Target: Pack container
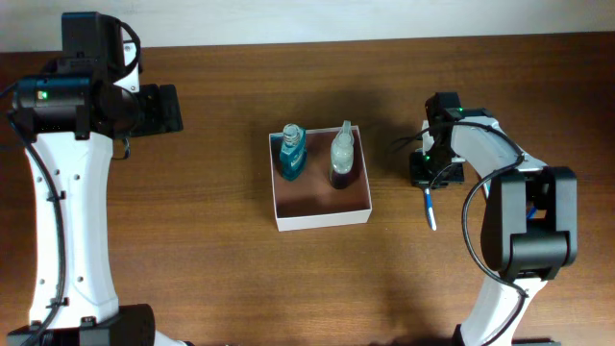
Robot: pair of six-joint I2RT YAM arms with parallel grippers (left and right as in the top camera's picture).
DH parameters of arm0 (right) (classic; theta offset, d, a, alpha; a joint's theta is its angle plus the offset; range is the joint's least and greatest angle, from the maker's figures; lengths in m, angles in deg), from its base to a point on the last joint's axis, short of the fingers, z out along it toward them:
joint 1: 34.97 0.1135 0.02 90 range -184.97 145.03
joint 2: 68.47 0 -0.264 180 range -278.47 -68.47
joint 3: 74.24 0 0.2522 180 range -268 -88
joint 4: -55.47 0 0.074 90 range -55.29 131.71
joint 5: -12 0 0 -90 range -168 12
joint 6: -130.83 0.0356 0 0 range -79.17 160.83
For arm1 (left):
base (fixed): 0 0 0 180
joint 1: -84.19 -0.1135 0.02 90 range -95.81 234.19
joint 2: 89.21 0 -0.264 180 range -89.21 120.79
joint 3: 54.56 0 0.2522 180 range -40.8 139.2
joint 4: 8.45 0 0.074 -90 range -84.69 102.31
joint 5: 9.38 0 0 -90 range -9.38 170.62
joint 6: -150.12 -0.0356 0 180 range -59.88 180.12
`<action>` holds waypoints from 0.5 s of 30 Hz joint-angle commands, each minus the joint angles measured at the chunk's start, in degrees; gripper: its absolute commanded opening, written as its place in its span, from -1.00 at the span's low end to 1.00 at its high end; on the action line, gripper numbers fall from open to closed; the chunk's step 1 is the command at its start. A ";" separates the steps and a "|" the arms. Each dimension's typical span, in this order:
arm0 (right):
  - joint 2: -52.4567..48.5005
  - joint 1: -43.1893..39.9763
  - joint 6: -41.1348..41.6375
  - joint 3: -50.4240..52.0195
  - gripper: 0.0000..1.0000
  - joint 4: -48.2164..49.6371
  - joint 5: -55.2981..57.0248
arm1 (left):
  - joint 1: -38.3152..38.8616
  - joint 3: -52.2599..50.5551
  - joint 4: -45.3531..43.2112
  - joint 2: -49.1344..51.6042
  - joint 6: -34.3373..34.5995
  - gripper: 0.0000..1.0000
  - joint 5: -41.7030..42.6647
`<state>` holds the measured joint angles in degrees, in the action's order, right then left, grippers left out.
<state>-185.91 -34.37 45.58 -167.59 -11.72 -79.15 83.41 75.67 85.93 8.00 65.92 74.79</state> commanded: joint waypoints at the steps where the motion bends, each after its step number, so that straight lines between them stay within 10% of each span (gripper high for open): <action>1: -0.96 -0.28 0.22 0.96 -0.92 0.33 -0.81 | -0.15 -0.20 0.02 0.39 -0.28 0.91 0.46; 15: 19.78 -0.07 -2.43 -8.46 -0.92 -8.57 -0.85 | -0.15 -0.20 0.00 0.39 -0.28 0.91 0.46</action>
<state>-174.72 -34.37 44.69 -172.66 -19.37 -79.61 83.41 75.65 85.93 8.00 65.92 74.79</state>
